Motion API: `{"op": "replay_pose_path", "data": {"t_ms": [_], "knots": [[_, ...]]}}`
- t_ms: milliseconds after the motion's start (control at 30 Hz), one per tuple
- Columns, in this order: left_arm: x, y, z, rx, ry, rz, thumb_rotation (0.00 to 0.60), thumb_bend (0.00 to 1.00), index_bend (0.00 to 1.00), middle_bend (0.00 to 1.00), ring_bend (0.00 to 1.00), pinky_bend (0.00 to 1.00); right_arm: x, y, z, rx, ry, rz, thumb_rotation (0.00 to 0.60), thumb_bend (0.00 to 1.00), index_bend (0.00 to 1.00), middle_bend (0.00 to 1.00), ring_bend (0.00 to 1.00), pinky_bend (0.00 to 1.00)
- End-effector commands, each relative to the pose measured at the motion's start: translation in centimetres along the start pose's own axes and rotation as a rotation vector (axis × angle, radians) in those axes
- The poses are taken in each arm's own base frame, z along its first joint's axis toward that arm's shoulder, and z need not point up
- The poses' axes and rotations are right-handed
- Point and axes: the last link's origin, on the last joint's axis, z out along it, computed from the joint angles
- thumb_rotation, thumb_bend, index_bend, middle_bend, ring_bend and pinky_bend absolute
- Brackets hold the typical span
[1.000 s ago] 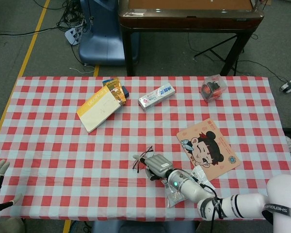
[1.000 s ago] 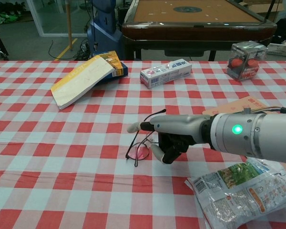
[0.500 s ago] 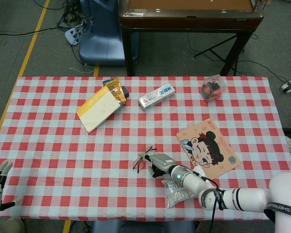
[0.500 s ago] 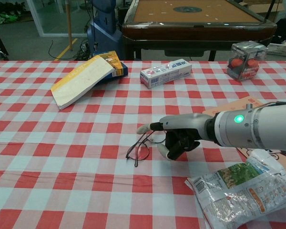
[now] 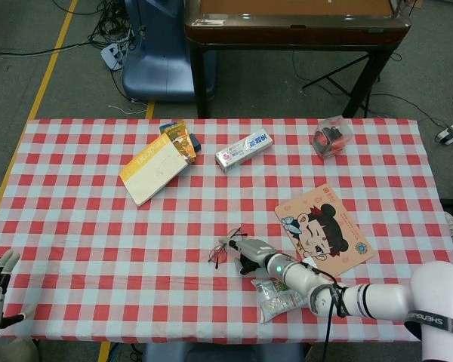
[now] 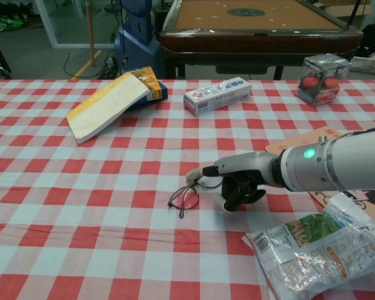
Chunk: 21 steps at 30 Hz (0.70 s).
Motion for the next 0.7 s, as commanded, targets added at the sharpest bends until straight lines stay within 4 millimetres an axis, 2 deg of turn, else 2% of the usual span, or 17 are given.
{"op": "replay_pose_path", "data": {"t_ms": [33, 233, 400, 500, 700], "knots": [[0.0, -0.1, 0.0, 0.003, 0.000, 0.001, 0.600, 0.16, 0.00, 0.00, 0.00, 0.00, 0.2, -0.5, -0.4, 0.026, 0.022, -0.005, 0.600, 0.69, 0.00, 1.00, 1.00, 0.97], [0.1, -0.1, 0.0, 0.000, 0.006, 0.001, 0.600, 0.16, 0.00, 0.00, 0.00, 0.00, 0.9, -1.7, -3.0, 0.110, 0.119, -0.063, 0.600, 0.69, 0.00, 1.00, 1.00, 0.97], [0.3, -0.1, 0.0, 0.001, 0.015, 0.003, 0.600, 0.16, 0.00, 0.00, 0.00, 0.00, 1.8, -1.5, -5.7, 0.140, 0.218, -0.119, 0.600, 0.69, 0.00, 1.00, 1.00, 0.97], [0.5, -0.2, 0.1, 0.002, 0.025, 0.005, 0.600, 0.16, 0.00, 0.00, 0.00, 0.00, 2.3, -0.5, -7.8, 0.129, 0.318, -0.185, 0.600, 0.69, 0.00, 0.99, 1.00, 0.97], [0.7, 0.0, 0.5, -0.007, 0.033, 0.010, 0.600, 0.16, 0.00, 0.00, 0.00, 0.00, 2.2, 3.1, -12.5, 0.008, 0.542, -0.338, 0.600, 0.68, 0.00, 0.94, 1.00, 0.97]]}}
